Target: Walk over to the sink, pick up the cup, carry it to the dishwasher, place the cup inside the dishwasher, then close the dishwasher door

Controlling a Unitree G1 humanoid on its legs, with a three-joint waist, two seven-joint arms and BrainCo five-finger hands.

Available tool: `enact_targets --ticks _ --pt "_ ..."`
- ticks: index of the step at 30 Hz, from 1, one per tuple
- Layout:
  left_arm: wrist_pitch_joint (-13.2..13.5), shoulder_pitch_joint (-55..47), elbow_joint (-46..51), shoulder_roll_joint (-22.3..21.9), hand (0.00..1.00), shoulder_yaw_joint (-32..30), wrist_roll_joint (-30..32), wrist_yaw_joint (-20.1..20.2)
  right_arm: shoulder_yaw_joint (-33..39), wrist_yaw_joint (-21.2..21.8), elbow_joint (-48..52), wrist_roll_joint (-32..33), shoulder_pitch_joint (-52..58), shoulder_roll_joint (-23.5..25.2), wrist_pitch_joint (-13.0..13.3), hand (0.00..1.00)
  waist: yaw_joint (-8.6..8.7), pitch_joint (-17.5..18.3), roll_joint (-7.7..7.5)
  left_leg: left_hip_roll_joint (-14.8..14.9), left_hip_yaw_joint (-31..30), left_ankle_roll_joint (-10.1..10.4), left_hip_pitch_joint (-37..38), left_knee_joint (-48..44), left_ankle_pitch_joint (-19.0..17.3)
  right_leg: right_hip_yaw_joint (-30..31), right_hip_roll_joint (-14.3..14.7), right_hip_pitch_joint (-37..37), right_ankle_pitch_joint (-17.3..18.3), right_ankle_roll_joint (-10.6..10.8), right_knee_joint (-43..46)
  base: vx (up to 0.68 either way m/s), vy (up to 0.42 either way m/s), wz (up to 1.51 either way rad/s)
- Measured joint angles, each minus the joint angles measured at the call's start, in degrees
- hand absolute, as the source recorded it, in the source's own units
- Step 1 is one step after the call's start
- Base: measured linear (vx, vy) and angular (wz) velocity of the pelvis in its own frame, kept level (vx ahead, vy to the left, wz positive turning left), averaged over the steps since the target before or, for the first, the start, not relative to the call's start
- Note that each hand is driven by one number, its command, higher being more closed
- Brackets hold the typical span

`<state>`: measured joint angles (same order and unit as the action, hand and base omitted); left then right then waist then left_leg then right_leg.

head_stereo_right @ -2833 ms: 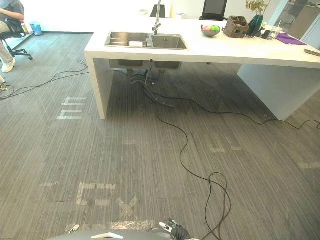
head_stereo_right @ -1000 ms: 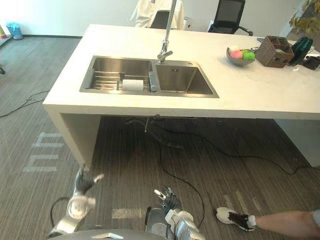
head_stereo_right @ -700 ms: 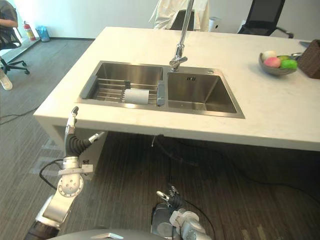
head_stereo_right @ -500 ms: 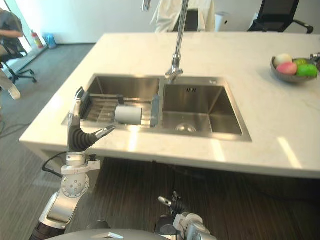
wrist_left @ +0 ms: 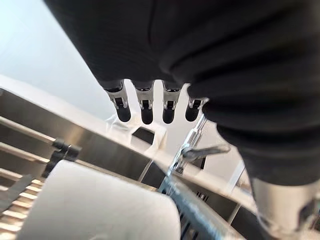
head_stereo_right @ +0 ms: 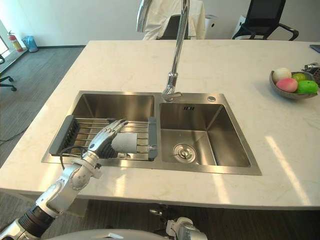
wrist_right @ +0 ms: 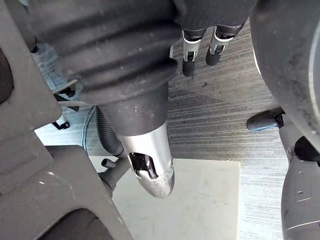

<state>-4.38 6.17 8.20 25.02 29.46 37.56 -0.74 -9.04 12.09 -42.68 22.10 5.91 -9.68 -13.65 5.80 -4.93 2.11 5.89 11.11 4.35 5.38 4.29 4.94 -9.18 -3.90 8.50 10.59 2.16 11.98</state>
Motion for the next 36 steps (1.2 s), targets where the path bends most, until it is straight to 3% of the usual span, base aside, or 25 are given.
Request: enact_targets --ticks 3,8,12,18,25,36 --pt "-1.8 1.9 0.1 0.8 0.00 0.8 1.6 4.4 -0.5 -0.1 0.2 -1.4 -0.7 -0.3 -1.4 0.00 0.37 -0.1 0.55 0.2 1.6 0.2 -0.3 0.1 0.1 2.6 0.0 -0.5 -0.3 -0.4 -1.5 -0.05 -0.011 -0.22" --pt "-2.8 6.4 0.1 0.9 0.00 2.9 2.1 6.6 -1.7 0.1 1.2 -4.4 -0.9 -0.5 -1.6 0.00 1.21 -0.1 0.64 0.1 3.1 0.1 -0.6 0.5 0.8 4.2 -0.2 -0.5 -0.8 0.5 -3.9 -0.11 -0.008 -0.24" --pt "-4.8 8.4 0.2 0.7 0.00 4.5 2.2 7.1 -2.9 0.2 1.1 -4.5 -1.5 -1.0 -1.1 0.00 2.26 -0.2 1.35 0.2 3.2 -0.1 -0.7 0.7 1.3 4.2 -0.2 -0.6 -1.3 1.3 -4.9 -0.16 0.006 -0.01" --pt "-9.9 10.8 -0.2 0.0 0.00 4.8 6.1 6.1 -4.3 0.0 -0.2 -4.8 -1.8 -1.7 0.8 0.00 2.05 0.1 1.66 0.0 3.9 -1.1 -1.4 0.7 2.4 5.1 -0.4 -0.7 -3.9 2.1 -7.3 -0.09 0.038 -0.05" --pt "-12.6 13.5 -7.2 -1.3 0.00 6.6 7.8 5.8 -4.3 -0.1 -2.2 -6.4 -3.5 -0.3 0.9 0.00 2.62 -0.3 0.07 -1.2 4.6 -1.9 -0.5 0.7 2.3 5.5 -1.4 0.5 -4.9 2.8 -8.7 -0.01 0.022 -0.05" --pt "-15.3 14.5 -12.5 -1.3 0.00 6.5 13.3 6.1 -4.3 -0.1 -3.4 -6.8 -4.1 0.3 -0.3 0.00 2.55 -0.3 -0.62 -2.3 4.6 -2.3 0.2 0.7 1.7 5.4 -2.3 1.5 -4.8 3.2 -9.3 0.01 0.006 0.00"
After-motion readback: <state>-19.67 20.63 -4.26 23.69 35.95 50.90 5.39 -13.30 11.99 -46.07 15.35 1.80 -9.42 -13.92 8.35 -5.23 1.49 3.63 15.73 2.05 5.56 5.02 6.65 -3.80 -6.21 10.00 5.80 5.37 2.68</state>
